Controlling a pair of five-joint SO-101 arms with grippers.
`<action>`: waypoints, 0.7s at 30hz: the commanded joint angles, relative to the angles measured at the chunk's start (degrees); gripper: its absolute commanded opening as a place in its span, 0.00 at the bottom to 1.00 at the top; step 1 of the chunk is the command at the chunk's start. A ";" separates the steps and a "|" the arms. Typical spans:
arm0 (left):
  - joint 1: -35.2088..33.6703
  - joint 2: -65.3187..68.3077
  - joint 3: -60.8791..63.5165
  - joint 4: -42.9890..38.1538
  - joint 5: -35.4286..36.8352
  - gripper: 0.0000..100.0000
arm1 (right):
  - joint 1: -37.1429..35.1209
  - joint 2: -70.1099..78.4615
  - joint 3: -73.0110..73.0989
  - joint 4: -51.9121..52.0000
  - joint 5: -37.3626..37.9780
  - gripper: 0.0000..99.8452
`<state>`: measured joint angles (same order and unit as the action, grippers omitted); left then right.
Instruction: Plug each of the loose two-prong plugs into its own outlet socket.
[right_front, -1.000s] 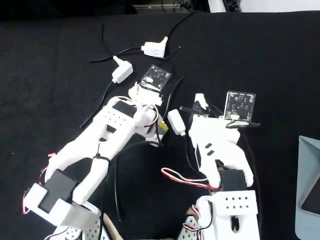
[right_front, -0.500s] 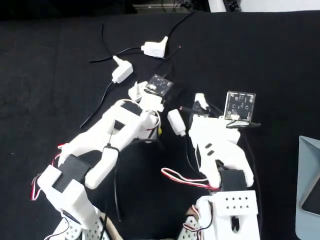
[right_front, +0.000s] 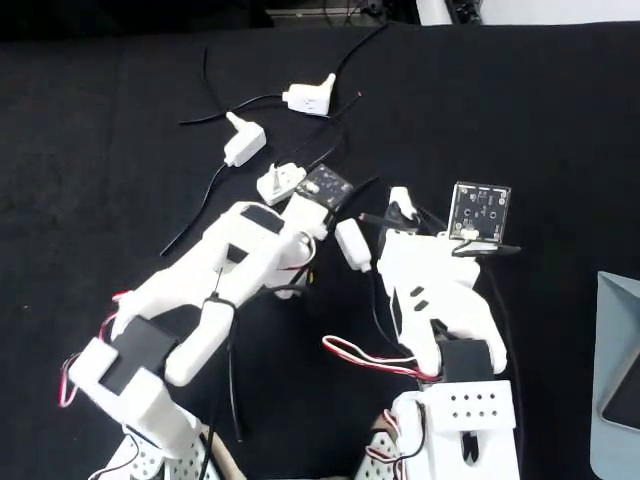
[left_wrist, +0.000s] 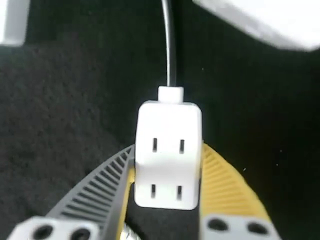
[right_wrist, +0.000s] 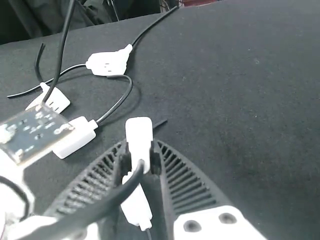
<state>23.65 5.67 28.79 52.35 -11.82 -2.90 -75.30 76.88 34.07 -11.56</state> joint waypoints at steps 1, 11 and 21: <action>-0.92 -7.12 2.51 0.44 -1.05 0.26 | 0.53 -0.31 -2.24 -0.70 -0.35 0.01; -5.93 -24.53 5.14 7.74 -4.22 0.28 | 0.53 -0.31 -2.42 -0.44 1.41 0.01; -26.24 -46.42 17.89 7.74 1.41 0.28 | -8.88 -0.22 -9.01 12.40 10.90 0.01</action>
<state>5.01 -31.52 40.48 62.64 -12.09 -6.42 -75.30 73.19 43.12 -3.74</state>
